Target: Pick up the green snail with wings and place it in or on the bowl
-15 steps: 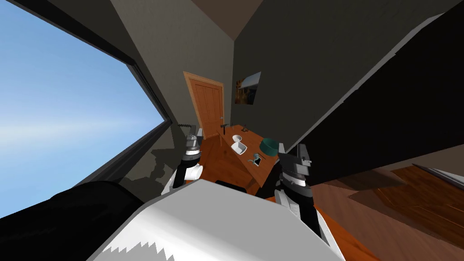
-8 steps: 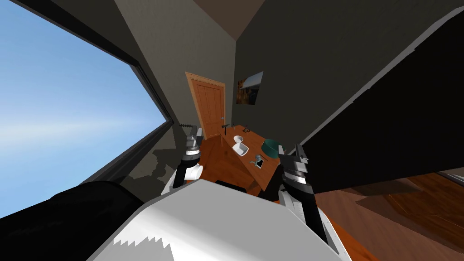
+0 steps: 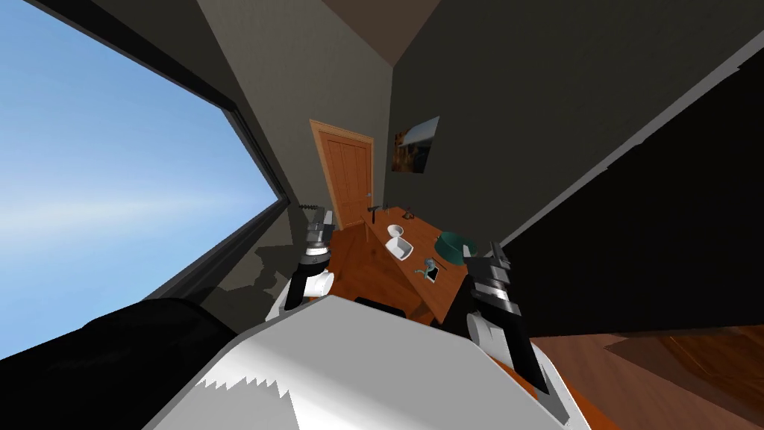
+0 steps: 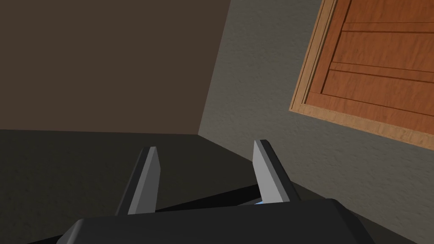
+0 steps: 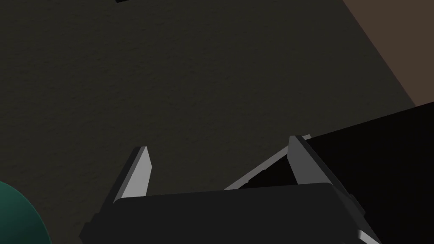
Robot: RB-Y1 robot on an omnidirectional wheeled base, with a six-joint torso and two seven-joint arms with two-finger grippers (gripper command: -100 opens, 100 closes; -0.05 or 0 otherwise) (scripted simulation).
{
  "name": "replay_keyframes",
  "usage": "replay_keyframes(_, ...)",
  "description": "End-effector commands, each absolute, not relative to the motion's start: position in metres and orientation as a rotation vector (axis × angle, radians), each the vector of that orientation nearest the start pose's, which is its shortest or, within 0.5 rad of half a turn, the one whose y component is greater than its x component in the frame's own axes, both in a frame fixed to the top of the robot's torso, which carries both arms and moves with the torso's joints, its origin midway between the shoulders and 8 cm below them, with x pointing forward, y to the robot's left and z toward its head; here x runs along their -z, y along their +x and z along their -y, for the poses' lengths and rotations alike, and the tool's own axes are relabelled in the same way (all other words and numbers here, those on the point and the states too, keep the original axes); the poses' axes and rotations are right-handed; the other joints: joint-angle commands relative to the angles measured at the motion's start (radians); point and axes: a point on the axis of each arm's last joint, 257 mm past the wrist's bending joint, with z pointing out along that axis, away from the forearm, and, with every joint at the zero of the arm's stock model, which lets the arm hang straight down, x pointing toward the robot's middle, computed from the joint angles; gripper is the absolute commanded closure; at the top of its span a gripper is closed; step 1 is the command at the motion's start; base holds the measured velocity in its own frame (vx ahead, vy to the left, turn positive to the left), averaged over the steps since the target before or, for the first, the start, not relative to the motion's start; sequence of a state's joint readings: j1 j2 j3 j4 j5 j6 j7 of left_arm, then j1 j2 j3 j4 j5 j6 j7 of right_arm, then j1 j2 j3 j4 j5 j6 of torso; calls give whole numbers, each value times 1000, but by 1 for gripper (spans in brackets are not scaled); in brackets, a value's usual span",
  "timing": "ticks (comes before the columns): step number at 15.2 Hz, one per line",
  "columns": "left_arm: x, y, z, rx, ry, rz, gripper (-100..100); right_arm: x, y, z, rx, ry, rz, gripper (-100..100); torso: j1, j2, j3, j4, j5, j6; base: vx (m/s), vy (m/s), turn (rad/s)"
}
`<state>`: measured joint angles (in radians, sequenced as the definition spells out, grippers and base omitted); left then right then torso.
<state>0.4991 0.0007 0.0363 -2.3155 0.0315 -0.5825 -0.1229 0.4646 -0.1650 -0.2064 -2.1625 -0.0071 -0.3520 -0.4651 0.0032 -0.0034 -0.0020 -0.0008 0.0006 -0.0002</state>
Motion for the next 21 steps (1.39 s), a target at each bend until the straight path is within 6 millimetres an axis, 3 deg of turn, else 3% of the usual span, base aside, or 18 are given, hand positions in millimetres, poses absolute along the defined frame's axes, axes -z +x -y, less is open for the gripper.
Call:
replay_keyframes(1, -56, 319, -289, 1194, -534, -536, 0, 45, 381, 374, -1456, 1010, -681, -100, 0, 0, 0, 0, 0, 0, 44, 45, 39)
replay_keyframes(2, -56, 319, -289, 1194, -534, -536, 0, 56, 384, 392, -1441, 1068, -664, -100, 0, 0, 0, 0, 0, 0, 45, 36, 59)
replay_keyframes(4, -56, 319, -289, 1194, -534, -536, 0, 60, 385, 393, -1453, 1095, -657, -100, -1, 0, 0, 0, 0, 0, 38, 27, 29)
replay_keyframes(5, -56, 319, -289, 1194, -533, -536, 0, 72, 388, 412, -1444, 1162, -629, -100, -1, 0, 0, 0, 0, 0, 34, 33, 43)
replay_keyframes(6, -56, 319, -289, 1194, -534, -536, 0, 76, 389, 414, -1449, 1183, -625, -100, -1, 0, 0, 0, 0, 0, 37, 35, 49)
replay_keyframes(7, -56, 319, -289, 1194, -534, -536, 0, 87, 389, 433, -1437, 1241, -593, -100, -1, 0, 0, 0, 0, 0, 43, 38, 61)
replay_keyframes(9, -56, 319, -289, 1194, -534, -536, 0, 93, 391, 435, -1444, 1275, -585, -100, 0, 0, 0, 0, 0, 0, 41, 37, 33)
replay_keyframes(10, -56, 319, -289, 1194, -534, -536, 0, 105, 390, 454, -1434, 1339, -542, -100, -1, 0, 0, 0, 0, 0, 41, 37, 51)
replay_keyframes(12, -56, 319, -289, 1194, -534, -536, 0, 110, 391, 456, -1437, 1368, -535, -100, -1, 0, 0, 0, 0, 0, 37, 29, 28)
replay_keyframes(13, -56, 319, -289, 1194, -533, -536, 0, 125, 390, 476, -1426, 1440, -484, -100, -1, 0, 0, 0, 0, 0, 32, 31, 53)
replay_keyframes(14, -56, 319, -289, 1194, -534, -536, 0, 129, 390, 477, -1429, 1462, -476, -100, -1, 1, 0, 0, 0, 0, 35, 33, 52)
replay_keyframes(15, -56, 319, -289, 1194, -534, -536, 0, 142, 387, 496, -1415, 1518, -424, -100, -1, 1, 0, 0, 0, 0, 45, 36, 66)
replay_keyframes(17, -56, 319, -289, 1194, -534, -536, 0, 148, 388, 498, -1419, 1557, -408, -100, -1, 0, 0, 0, 0, 0, 45, 32, 34)
replay_keyframes(18, -56, 319, -289, 1194, -534, -536, 0, 164, 384, 517, -1398, 1630, -349, -100, -1, 0, 0, 0, 0, 0, 44, 35, 41)
replay_keyframes(20, -56, 319, -289, 1194, -534, -536, 0, 169, 384, 518, -1407, 1650, -332, -100, -1, 0, 0, 0, 0, 0, 37, 31, 37)
replay_keyframes(21, -56, 319, -289, 1194, -533, -536, 0, 188, 378, 536, -1381, 1727, -264, -100, -1, 1, 0, 0, 0, 0, 37, 30, 51)
